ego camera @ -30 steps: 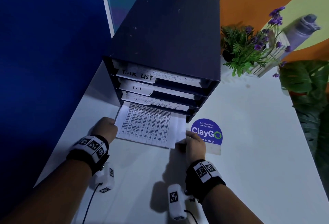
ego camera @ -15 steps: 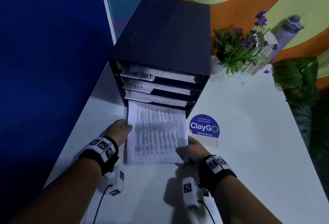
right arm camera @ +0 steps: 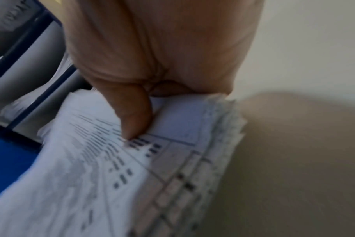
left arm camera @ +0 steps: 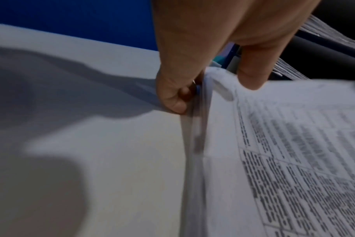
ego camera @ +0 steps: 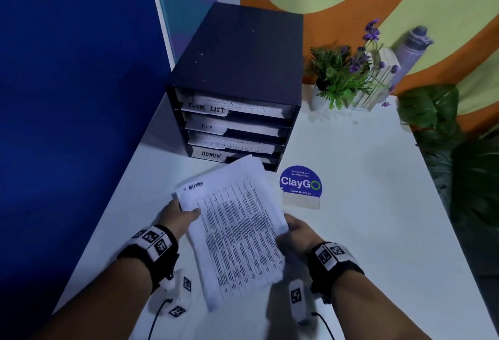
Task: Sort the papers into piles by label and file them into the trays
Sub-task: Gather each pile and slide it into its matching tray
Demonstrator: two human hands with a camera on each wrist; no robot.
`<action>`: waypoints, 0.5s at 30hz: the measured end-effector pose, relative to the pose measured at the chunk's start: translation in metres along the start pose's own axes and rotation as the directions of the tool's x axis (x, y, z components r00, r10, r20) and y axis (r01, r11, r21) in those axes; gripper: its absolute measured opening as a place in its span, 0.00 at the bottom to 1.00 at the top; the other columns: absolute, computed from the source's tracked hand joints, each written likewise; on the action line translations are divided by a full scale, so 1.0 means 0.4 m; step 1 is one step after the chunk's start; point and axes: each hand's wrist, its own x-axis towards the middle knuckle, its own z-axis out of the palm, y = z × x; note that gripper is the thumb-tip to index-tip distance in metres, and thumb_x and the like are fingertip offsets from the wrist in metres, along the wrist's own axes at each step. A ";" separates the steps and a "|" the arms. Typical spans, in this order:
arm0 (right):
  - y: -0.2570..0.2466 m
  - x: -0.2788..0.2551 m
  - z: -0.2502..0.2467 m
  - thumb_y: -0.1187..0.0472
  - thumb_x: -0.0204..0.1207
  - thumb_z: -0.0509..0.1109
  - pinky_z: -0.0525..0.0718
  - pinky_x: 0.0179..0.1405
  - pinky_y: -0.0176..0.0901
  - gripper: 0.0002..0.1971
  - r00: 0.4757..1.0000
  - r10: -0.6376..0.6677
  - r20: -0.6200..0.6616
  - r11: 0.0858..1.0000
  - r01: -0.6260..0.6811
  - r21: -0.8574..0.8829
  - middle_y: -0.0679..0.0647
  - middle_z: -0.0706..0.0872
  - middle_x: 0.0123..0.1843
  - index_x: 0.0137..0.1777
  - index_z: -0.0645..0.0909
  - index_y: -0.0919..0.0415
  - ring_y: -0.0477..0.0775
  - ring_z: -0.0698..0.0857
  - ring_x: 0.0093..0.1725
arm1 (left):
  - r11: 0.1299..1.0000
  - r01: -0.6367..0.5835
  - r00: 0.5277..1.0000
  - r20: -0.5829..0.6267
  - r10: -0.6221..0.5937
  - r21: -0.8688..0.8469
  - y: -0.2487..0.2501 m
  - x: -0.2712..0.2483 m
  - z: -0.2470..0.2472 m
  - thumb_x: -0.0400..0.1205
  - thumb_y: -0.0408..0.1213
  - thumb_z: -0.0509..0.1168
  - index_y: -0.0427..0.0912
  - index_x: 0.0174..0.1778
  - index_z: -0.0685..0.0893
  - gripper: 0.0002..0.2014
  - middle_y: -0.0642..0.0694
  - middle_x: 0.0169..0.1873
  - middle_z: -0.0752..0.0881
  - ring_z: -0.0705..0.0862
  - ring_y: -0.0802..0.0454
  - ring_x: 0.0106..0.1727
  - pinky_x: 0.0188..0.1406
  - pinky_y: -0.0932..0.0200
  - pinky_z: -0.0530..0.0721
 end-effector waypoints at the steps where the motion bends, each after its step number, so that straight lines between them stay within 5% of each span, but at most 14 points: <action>1: 0.011 -0.010 -0.002 0.81 0.61 0.57 0.77 0.30 0.44 0.23 1.000 -0.019 0.022 0.999 0.020 -0.033 0.63 0.81 0.34 0.47 0.85 0.61 0.56 0.80 0.30 | 0.996 0.000 1.000 -0.015 -0.002 -0.092 -0.032 0.008 -0.003 0.58 0.57 0.76 0.52 0.74 0.73 0.45 0.47 0.70 0.80 0.82 0.44 0.66 0.66 0.40 0.81; 3: 0.014 -0.027 -0.001 0.76 0.61 0.58 0.75 0.28 0.42 0.23 0.997 -0.068 0.047 0.992 0.073 -0.102 0.62 0.79 0.33 0.51 0.84 0.56 0.54 0.76 0.30 | 0.963 -0.018 0.999 -0.046 0.006 -0.268 -0.039 -0.021 -0.005 0.56 0.54 0.79 0.56 0.68 0.74 0.42 0.45 0.67 0.83 0.84 0.43 0.64 0.64 0.36 0.82; 5: -0.010 -0.032 0.008 0.76 0.67 0.58 0.75 0.23 0.38 0.22 0.991 -0.128 0.048 0.986 0.133 -0.104 0.58 0.77 0.29 0.51 0.82 0.51 0.52 0.75 0.26 | 0.915 -0.081 0.996 -0.061 0.062 -0.395 0.042 -0.127 -0.010 0.67 0.44 0.80 0.52 0.65 0.77 0.31 0.45 0.60 0.87 0.86 0.41 0.60 0.64 0.35 0.82; 8: -0.080 -0.043 0.033 0.77 0.75 0.61 0.76 0.23 0.38 0.20 0.952 -0.306 0.009 0.939 0.304 -0.161 0.52 0.75 0.30 0.48 0.76 0.46 0.52 0.74 0.27 | 0.841 -0.261 0.965 -0.139 0.221 -0.475 0.117 -0.196 -0.027 0.81 0.27 0.68 0.49 0.67 0.79 0.20 0.48 0.61 0.87 0.84 0.45 0.64 0.68 0.38 0.78; 10: -0.121 -0.050 0.049 0.75 0.76 0.63 0.77 0.27 0.45 0.19 0.914 -0.403 -0.056 0.910 0.393 -0.128 0.52 0.75 0.32 0.46 0.74 0.46 0.51 0.75 0.29 | 0.784 -0.372 0.928 -0.185 0.323 -0.497 0.167 -0.231 -0.044 0.83 0.26 0.64 0.50 0.67 0.80 0.20 0.51 0.61 0.87 0.85 0.52 0.63 0.64 0.46 0.81; 13: -0.159 -0.062 0.068 0.75 0.77 0.64 0.79 0.36 0.50 0.16 0.850 -0.507 -0.141 0.861 0.508 -0.034 0.54 0.79 0.40 0.51 0.74 0.51 0.51 0.77 0.36 | 0.718 -0.509 0.861 -0.267 0.434 -0.475 0.228 -0.282 -0.069 0.83 0.28 0.65 0.40 0.68 0.79 0.17 0.52 0.58 0.87 0.86 0.65 0.56 0.48 0.72 0.84; 15: -0.172 -0.066 0.080 0.74 0.76 0.66 0.83 0.44 0.53 0.17 0.822 -0.547 -0.160 0.828 0.559 0.040 0.59 0.83 0.49 0.56 0.73 0.52 0.53 0.80 0.44 | 0.688 -0.547 0.837 -0.312 0.449 -0.477 0.241 -0.295 -0.076 0.79 0.31 0.70 0.35 0.66 0.80 0.19 0.51 0.55 0.88 0.87 0.65 0.53 0.44 0.74 0.84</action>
